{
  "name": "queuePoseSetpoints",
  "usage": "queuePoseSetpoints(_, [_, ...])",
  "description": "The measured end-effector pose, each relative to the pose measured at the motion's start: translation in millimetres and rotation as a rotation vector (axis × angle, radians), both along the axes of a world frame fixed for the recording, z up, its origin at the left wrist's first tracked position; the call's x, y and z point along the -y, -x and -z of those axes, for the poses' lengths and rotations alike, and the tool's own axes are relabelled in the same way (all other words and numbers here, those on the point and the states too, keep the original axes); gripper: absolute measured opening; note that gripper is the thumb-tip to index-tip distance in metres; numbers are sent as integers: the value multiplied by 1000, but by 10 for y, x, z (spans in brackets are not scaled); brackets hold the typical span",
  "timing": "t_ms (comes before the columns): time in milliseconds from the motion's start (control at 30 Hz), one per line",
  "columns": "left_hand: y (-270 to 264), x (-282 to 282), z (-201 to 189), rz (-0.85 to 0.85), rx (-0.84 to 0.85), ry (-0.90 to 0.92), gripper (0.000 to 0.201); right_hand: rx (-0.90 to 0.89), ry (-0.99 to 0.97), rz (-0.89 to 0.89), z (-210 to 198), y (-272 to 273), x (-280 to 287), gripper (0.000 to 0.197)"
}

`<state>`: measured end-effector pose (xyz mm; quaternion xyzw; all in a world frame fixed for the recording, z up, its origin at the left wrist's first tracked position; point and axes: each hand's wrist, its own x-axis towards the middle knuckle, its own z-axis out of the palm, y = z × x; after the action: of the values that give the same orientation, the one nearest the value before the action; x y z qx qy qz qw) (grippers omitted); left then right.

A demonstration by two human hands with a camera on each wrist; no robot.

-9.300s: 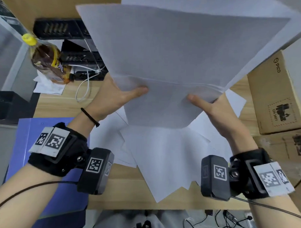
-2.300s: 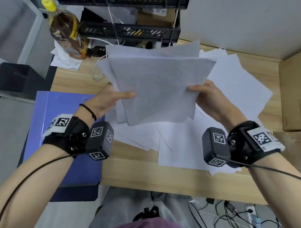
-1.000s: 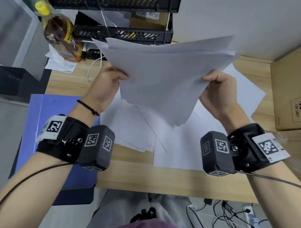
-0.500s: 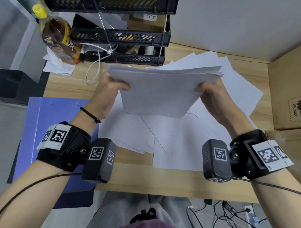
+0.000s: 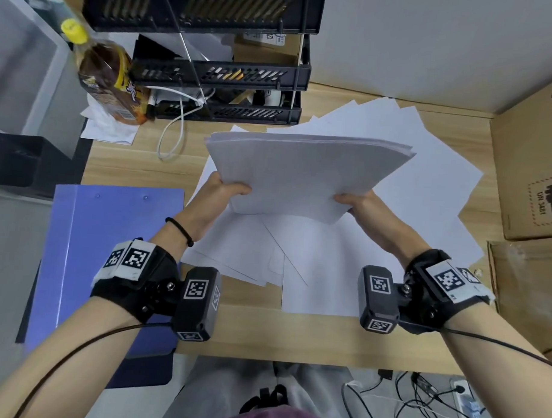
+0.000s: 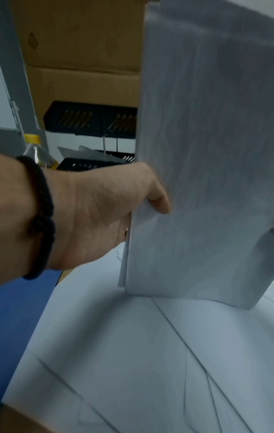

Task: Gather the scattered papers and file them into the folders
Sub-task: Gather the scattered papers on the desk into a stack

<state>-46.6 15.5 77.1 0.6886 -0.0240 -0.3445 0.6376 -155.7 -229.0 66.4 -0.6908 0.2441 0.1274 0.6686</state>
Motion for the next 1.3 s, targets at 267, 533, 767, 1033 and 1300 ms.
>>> queuePoseSetpoints(267, [-90,-45,32,21,40,-130,28,26,55,-77,-136,-64,36,41])
queuePoseSetpoints(533, [-267,-41,-170,105,210,-101,62,75,266,-102,-428,-208,129,15])
queuePoseSetpoints(767, [-455,-69,-228,418,371,-333,47,-121,443,-670,-426,-197,71,27])
queuePoseSetpoints(1033, [-394,-281,21,282,106,-277,31,-146,87,-397,-331,-5,200,19])
queuePoseSetpoints(1300, [-352,-341,101,-87,63,-80,58,-12,-159,117,-107,144,251,39])
